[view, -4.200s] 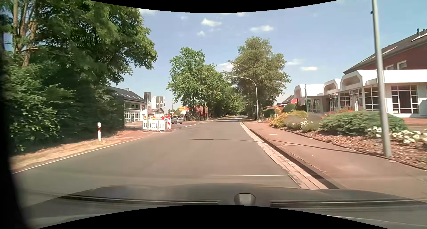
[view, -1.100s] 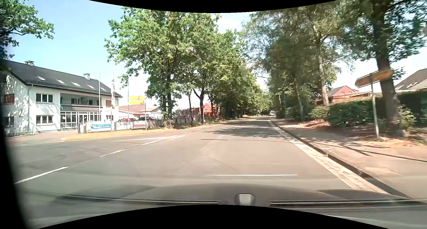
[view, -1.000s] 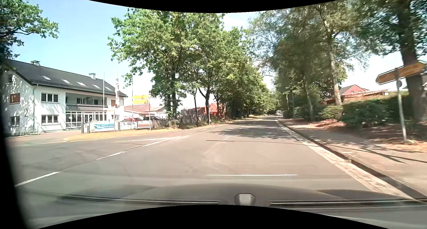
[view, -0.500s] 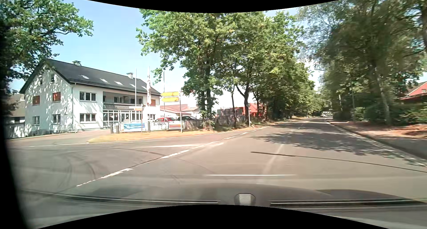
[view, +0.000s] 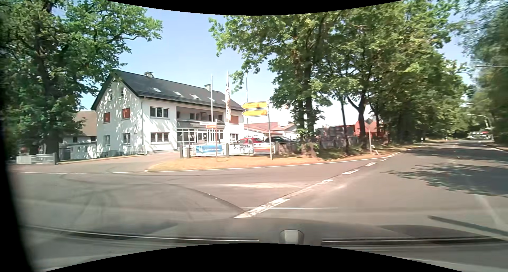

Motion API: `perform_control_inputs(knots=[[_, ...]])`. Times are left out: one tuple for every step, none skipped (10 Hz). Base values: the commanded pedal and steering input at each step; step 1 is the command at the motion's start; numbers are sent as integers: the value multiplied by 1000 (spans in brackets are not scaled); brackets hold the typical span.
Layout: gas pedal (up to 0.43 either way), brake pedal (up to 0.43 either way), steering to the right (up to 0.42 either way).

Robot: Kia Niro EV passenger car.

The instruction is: Follow the waypoints while adhering to traffic rules and regulations

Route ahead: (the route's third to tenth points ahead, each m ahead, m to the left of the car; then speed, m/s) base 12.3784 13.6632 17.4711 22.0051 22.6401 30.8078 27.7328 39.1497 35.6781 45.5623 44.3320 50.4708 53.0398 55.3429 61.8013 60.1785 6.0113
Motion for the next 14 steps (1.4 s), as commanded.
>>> perform_control_inputs(knots=[[138,6,-377],[150,6,-381],[169,6,-383],[209,6,-383],[220,6,-381],[220,6,-379],[240,6,-379],[248,6,-379],[248,6,-378],[260,6,-375],[260,6,-372],[268,6,-370],[280,6,-361],[287,6,-342]])
